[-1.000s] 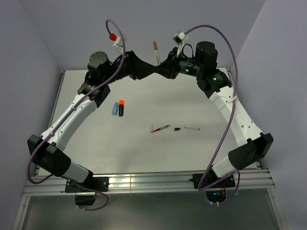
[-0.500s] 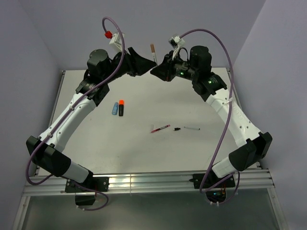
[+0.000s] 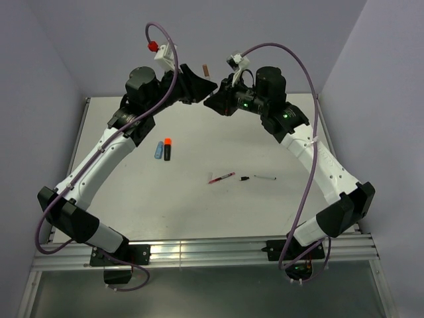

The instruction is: Insert the pens into the pen caps

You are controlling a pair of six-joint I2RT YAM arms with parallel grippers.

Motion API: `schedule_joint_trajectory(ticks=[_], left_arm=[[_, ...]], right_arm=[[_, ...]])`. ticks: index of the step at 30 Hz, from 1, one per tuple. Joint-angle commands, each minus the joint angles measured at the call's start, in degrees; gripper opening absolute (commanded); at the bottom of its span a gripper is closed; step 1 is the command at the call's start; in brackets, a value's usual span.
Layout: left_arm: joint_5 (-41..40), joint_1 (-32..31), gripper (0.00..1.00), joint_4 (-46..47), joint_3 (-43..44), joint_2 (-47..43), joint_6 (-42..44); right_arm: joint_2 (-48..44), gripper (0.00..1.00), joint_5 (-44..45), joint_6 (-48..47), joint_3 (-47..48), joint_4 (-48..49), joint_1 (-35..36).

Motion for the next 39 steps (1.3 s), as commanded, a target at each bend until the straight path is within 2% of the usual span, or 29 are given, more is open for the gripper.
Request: schedule_joint_trajectory(ticks=[1,4,5,6,7,8,10,11,12,14,17,19,21,24,26,29,32,39], left_arm=[[-2.0,-0.7,0.48,-0.4,2.6,0.6,1.7],[-3.1,-1.0,0.28,-1.5,2.6,0.6,2.3],[-3.9,-1.0,0.14,-1.9,2.7,0.6,2.4],[-4.1,-1.0,0.06,-2.5,2.7,0.6,2.5],[-4.3,-0.9,0.0,-3.2,2.6,0.6,2.6],[-4.4,-0.8,0.0,-3.6,2.5,0.4,2.9],[-3.9,-0.6,0.0,-4.4,2.0,0.1,3.6],[-3.6,0.0,0.0,-5.8,1.8,-0.5,4.0],[-3.5,0.6,0.0,-6.7,0.6,-0.9,4.6],[-2.8,3.2,0.0,-9.9,-1.0,-2.2,7.3],[2.0,8.3,0.0,-15.5,-3.4,-2.2,14.4],[3.7,10.4,0.0,-21.8,-4.5,-0.5,20.4],[4.2,13.4,0.0,-29.4,-4.4,1.6,24.2],[4.1,17.7,0.0,-34.2,-5.8,5.7,27.1],[1.3,19.6,0.04,-34.5,-8.1,7.8,29.1],[-5.5,20.0,0.01,-36.4,-8.1,13.0,27.9],[-8.6,20.9,0.0,-36.0,-7.5,17.7,27.1],[-11.0,23.0,0.0,-37.5,-1.0,29.5,30.8]], right_arm=[[-2.7,0.0,1.7,-0.8,-0.1,1.1,1.0],[-2.8,0.0,2.1,-1.0,-0.2,0.9,1.2],[-2.8,0.0,2.3,-1.0,0.0,0.9,1.2],[-2.8,0.0,2.4,-1.2,-0.1,0.8,1.2],[-2.9,0.0,2.3,-1.5,0.0,0.7,1.2],[-2.9,0.02,2.3,-1.5,-0.1,0.2,1.2],[-3.1,0.22,2.4,-2.5,-0.5,-0.2,1.0],[-3.8,0.42,2.5,-2.9,-1.2,-1.0,1.0],[-4.2,0.5,2.5,-3.2,-1.8,-1.3,1.0],[-5.9,0.66,2.1,-4.7,-4.4,-2.4,-0.3],[-8.8,0.84,0.2,-6.2,-8.6,-3.7,-3.8],[-10.2,0.91,-1.0,-6.9,-10.8,-4.2,-6.2],[-12.3,0.93,-1.0,-7.4,-13.8,-5.1,-9.6],[-14.7,0.94,-0.2,-8.9,-17.6,-6.3,-13.1],[-16.4,0.95,-0.2,-9.1,-20.6,-6.6,-14.8],[-17.8,0.95,0.4,-9.3,-24.0,-6.6,-15.7],[-18.3,0.96,1.2,-9.6,-25.1,-6.9,-16.2],[-17.3,0.97,0.8,-9.6,-24.3,-7.5,-16.4]])
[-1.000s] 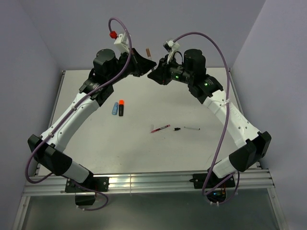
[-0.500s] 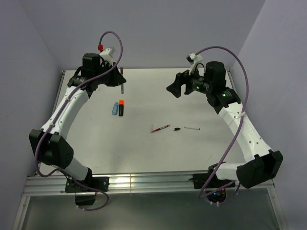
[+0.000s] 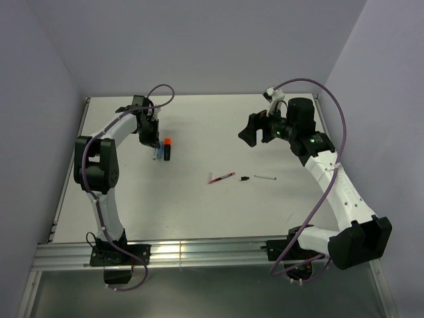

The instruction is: Insert the pens into the pen caps

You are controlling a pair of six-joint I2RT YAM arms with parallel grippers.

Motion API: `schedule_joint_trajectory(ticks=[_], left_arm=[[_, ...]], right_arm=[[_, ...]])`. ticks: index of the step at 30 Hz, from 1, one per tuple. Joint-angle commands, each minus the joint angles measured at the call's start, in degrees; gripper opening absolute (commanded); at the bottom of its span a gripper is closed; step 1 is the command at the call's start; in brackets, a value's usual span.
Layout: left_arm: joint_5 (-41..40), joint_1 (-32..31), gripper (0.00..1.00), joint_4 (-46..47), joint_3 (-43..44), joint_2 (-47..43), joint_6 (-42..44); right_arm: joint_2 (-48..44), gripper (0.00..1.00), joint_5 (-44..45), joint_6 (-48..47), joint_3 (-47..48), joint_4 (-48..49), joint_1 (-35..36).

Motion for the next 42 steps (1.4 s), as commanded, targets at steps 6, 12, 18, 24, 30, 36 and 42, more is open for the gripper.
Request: schedule_joint_trajectory(ticks=[6,12,18,24,30,36,42], left_arm=[[-3.6,2.1,0.02,-0.6,7.8,6.5,4.0],[-0.9,3.6,0.06,-1.5,9.4,9.9,2.9],[1.3,4.2,0.1,-2.1,10.1,11.0,1.4],[0.1,4.3,0.15,-1.5,10.0,11.2,1.1],[0.1,4.4,0.21,-2.1,10.4,11.7,0.5],[-1.0,4.4,0.26,-2.7,10.8,12.0,0.5],[-1.5,4.4,0.29,-3.4,11.6,12.1,0.6]], right_arm=[[-0.6,0.98,0.2,-0.9,0.7,0.8,-0.6],[-0.5,0.98,0.1,-0.8,0.6,0.7,-0.6],[-0.2,0.98,0.0,-0.8,1.1,0.6,-0.7],[-0.3,0.98,0.0,-0.7,1.2,0.4,-0.8],[-0.3,0.98,-0.2,-0.7,1.4,0.4,-1.0],[-0.5,0.99,-0.2,-0.4,1.7,0.4,-1.1],[-0.2,0.99,-0.5,-0.2,2.1,0.3,-1.3]])
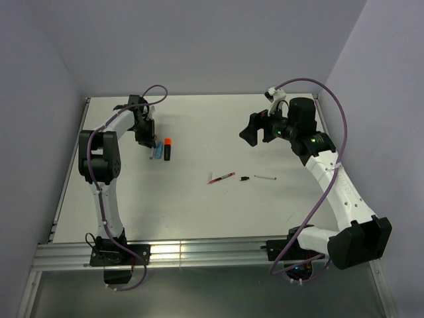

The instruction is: Insert the pens into the pen caps

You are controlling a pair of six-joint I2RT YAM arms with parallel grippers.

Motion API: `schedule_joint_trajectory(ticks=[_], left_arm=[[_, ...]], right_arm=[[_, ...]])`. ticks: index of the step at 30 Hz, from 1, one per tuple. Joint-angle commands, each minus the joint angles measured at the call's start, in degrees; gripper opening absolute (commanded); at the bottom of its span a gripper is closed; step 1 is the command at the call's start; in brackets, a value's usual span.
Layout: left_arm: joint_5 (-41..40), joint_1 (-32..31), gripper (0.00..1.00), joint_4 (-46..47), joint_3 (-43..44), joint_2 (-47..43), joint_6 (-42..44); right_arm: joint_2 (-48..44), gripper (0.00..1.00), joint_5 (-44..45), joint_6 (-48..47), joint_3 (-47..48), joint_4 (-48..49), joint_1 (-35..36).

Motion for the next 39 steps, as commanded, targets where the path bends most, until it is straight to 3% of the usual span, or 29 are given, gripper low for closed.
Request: schedule_joint_trajectory(ticks=[1,8,14,19,24,29,34,39], left_arm=[[-1.4,0.0,0.29,-1.0,2.4,0.6,-0.4],[-3.1,0.1,0.31,-1.8,5.6,-3.4,0.7],[-0.8,0.1,0.52,1.4,13.9,-12.2,5.6],[7.1,-2.8,0.58,1.7,16.9,-17.9,15.1],[8.7,-15.9,0.56,-2.6,13.1,-19.3,24.8],[8.8,-29.4,0.55,-4.9,9.8,-15.1,25.8],[7.9,-35.7,0.52,-7.3,13.5,-7.0,23.1],[3.5,-41.4,0.51,-5.7,11.7,-3.1,22.2]], right_arm=[[-0.2,0.99,-0.5,0.0,2.2,0.6,-0.6],[0.0,0.99,-0.6,-0.9,2.8,0.3,-0.7],[0.4,1.0,0.1,-3.8,5.1,-2.1,-1.0],[1.0,1.0,-1.3,-6.3,6.8,-7.0,-3.3],[0.8,1.0,-5.3,-7.0,7.6,-11.2,-9.2],[-0.3,1.0,-8.4,-9.1,9.4,-15.7,-17.7],[0.2,1.0,-8.0,-10.4,11.5,-19.9,-23.7],[1.9,1.0,-8.3,-7.1,11.6,-20.4,-24.7]])
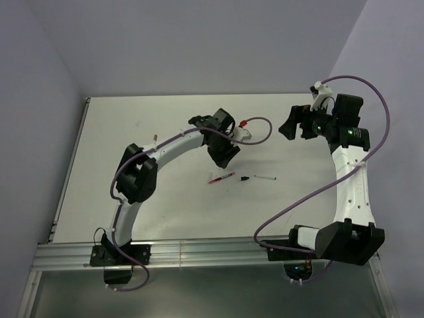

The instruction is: Insert the pens into the pen caps

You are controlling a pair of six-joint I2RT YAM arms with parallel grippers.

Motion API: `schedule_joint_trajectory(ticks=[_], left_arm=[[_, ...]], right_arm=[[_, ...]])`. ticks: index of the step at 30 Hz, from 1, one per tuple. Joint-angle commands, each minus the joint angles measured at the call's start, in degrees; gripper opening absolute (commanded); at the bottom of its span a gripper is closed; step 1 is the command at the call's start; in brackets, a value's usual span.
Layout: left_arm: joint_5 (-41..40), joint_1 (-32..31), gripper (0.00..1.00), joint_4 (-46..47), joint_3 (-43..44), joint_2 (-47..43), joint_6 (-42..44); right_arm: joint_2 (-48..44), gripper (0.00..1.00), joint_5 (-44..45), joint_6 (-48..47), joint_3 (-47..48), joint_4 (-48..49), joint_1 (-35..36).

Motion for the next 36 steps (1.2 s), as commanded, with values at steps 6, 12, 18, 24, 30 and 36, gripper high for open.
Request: schedule_joint_trajectory(ticks=[6,12,18,24,30,36], left_arm=[[-5.3,-4.4,0.49,1.1,-2.0,1.8,-1.0],[-7.9,-4.7,0.47,1.8,-2.7,3.4,-0.8],[-10.3,-5.0,0.42,3.1,-4.1,4.4,-0.3],[-11.3,-5.5,0.34,4.4,-7.7,4.0,0.1],[-11.2,-6.3,0.28,4.6,-10.7,3.5,-0.3],[-10.5,-8.0,0.23,5.1,-17.1,0.2,-1.4]], right_arm=[[2.7,1.0,-3.2,2.5,3.1,-1.6,-0.4],[3.2,1.0,-3.8,2.7,3.4,-1.7,-0.5],[3.3,1.0,-3.9,2.8,3.3,-1.9,-0.5],[3.7,1.0,-3.7,3.1,3.7,-1.9,-0.4],[3.8,1.0,-3.7,3.1,4.0,-1.9,-0.4],[4.1,1.0,-3.8,2.2,4.2,-2.5,-0.5]])
